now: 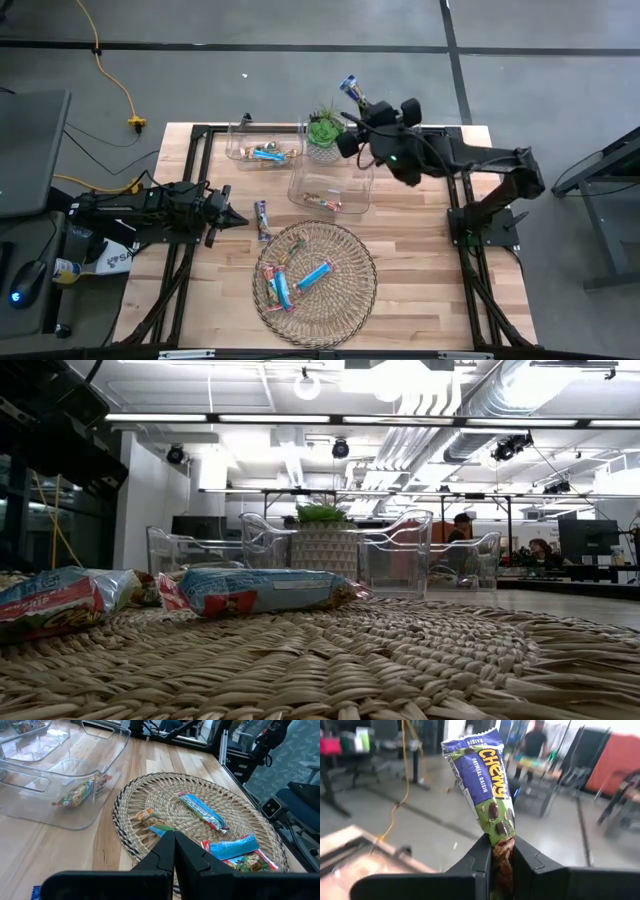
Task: Pick and place Granola Bars by type
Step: Put the blue granola bar into the top right transparent bin
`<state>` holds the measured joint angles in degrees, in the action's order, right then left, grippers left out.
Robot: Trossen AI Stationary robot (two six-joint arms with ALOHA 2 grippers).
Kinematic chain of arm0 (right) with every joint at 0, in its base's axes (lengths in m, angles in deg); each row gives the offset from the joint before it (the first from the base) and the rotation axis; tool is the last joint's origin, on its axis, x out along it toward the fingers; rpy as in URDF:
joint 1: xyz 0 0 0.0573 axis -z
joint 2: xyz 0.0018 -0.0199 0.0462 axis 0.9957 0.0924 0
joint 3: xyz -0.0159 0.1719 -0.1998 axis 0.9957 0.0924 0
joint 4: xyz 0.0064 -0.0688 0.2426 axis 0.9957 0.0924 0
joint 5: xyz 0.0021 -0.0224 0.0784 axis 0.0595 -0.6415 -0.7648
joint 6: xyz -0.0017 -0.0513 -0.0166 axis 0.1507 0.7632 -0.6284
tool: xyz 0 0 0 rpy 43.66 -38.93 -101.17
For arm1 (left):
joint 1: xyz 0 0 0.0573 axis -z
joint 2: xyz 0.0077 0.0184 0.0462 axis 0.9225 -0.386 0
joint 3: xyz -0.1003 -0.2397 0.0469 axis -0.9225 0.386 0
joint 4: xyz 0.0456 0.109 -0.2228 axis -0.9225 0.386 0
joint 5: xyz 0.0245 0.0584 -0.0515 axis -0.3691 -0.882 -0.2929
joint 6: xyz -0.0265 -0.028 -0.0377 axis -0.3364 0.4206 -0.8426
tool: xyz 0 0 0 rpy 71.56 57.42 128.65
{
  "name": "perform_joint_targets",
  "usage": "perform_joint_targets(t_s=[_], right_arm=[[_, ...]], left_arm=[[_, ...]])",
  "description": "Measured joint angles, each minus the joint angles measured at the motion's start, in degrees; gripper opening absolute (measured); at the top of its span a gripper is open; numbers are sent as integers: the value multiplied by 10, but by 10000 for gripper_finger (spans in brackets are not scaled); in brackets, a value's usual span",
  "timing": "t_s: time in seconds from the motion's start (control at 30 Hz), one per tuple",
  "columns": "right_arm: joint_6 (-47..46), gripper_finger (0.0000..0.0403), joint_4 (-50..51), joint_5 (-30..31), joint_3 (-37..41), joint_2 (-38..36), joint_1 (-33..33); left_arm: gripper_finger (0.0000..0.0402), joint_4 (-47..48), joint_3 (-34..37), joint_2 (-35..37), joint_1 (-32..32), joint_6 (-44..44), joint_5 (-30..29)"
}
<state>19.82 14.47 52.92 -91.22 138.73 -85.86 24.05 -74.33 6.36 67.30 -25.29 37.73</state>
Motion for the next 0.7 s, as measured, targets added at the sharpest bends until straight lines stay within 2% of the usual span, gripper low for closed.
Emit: perform_joint_targets(t_s=[0.17, 0.27, 0.5, 0.7], right_arm=[[-123, 32, 165, -128, 0, 0, 66], [-162, 32, 242, -196, 0, 0, 103], [-143, 32, 336, -320, 0, 0, 172], [-110, 32, 379, -370, 0, 0, 219]], left_arm=[[1, 0, 0, 0, 0, 0, 0], [1, 0, 0, 0, 0, 0, 0], [1, 0, 0, 0, 0, 0, 0], [1, 0, 0, 0, 0, 0, -1]])
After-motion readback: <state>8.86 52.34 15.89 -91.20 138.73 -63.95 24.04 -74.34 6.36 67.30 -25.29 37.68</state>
